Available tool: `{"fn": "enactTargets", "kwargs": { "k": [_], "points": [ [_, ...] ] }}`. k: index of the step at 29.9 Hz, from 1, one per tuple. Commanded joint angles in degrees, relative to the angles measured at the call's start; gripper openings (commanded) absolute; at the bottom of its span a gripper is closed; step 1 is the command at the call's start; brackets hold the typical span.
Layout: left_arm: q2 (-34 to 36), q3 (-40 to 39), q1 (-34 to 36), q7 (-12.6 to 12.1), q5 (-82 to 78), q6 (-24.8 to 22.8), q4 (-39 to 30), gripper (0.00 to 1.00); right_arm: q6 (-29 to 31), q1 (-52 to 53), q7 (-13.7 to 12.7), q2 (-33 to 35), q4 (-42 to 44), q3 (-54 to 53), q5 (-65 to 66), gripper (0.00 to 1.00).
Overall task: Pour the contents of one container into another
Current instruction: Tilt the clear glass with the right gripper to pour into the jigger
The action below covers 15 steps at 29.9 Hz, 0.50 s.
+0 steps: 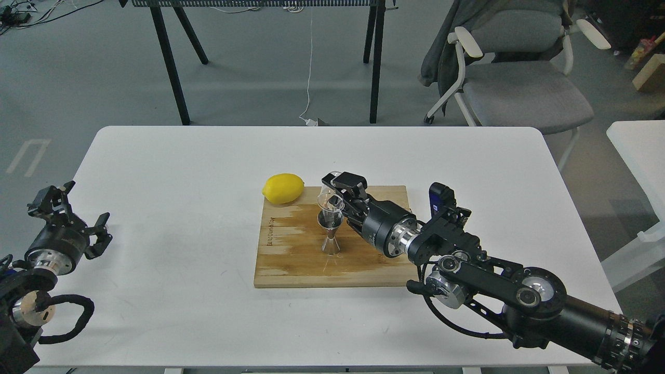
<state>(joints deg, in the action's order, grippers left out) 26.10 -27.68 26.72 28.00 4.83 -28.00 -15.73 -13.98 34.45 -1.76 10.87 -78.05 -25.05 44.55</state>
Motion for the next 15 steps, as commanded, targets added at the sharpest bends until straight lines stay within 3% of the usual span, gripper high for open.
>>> {"fn": "enactTargets", "kwargs": {
  "k": [1, 15],
  "points": [
    [0.00, -0.01, 0.00, 0.00, 0.00, 0.00, 0.00, 0.99, 0.00, 0.26, 0.00, 0.02, 0.00, 0.09, 1.41, 0.47],
    [0.00, -0.01, 0.00, 0.00, 0.00, 0.00, 0.00, 0.99, 0.00, 3.08, 0.09, 0.99, 0.79, 3.78, 2.56, 0.47]
  ]
}}
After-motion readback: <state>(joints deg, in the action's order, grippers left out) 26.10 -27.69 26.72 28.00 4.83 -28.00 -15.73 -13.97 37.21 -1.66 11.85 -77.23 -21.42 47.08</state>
